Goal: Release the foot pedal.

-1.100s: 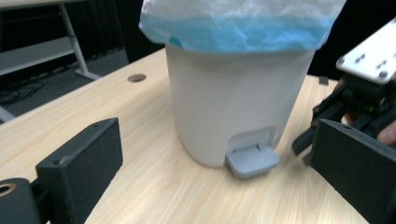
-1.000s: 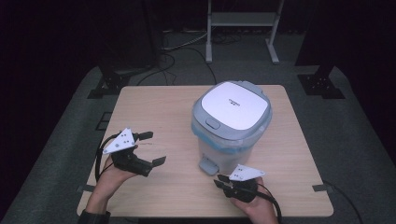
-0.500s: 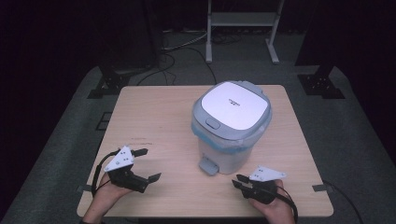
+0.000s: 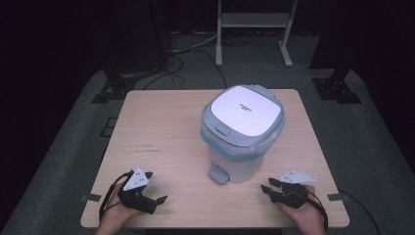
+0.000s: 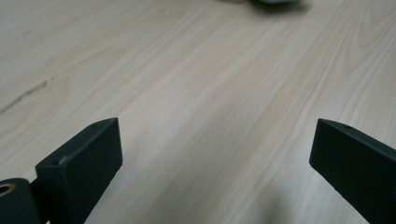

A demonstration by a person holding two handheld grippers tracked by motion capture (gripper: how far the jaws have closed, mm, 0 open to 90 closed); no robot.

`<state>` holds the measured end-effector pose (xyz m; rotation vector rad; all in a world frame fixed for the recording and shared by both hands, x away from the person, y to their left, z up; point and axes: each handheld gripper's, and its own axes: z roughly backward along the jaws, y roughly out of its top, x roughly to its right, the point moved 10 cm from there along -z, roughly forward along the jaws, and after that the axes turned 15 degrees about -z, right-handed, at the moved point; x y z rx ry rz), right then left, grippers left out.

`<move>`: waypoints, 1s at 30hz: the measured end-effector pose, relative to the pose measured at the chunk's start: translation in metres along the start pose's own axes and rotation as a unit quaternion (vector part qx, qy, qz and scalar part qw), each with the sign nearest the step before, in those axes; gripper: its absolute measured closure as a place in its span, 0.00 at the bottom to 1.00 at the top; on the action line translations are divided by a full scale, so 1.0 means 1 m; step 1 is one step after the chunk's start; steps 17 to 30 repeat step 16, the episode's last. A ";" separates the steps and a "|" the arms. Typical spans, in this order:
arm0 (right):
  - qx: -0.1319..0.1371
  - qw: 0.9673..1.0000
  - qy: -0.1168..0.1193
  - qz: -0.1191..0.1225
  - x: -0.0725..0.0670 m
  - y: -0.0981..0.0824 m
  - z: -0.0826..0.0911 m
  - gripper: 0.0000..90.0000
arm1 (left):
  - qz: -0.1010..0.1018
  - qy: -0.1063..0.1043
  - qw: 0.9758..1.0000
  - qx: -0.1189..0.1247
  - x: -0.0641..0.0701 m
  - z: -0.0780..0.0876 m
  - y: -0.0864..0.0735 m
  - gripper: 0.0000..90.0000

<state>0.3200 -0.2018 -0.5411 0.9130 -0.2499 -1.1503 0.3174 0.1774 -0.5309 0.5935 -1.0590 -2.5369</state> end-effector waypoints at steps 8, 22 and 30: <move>-0.006 1.000 -0.020 -0.013 0.020 -0.004 0.001 0.53 | 0.000 -0.005 1.000 -0.026 0.003 -0.008 -0.015 0.02; -0.003 1.000 -0.025 -0.004 0.020 -0.004 -0.001 0.50 | 0.000 -0.006 0.999 -0.033 0.003 -0.011 -0.018 0.01; -0.003 1.000 -0.025 -0.004 0.020 -0.004 -0.001 0.50 | 0.000 -0.006 0.999 -0.033 0.003 -0.011 -0.018 0.01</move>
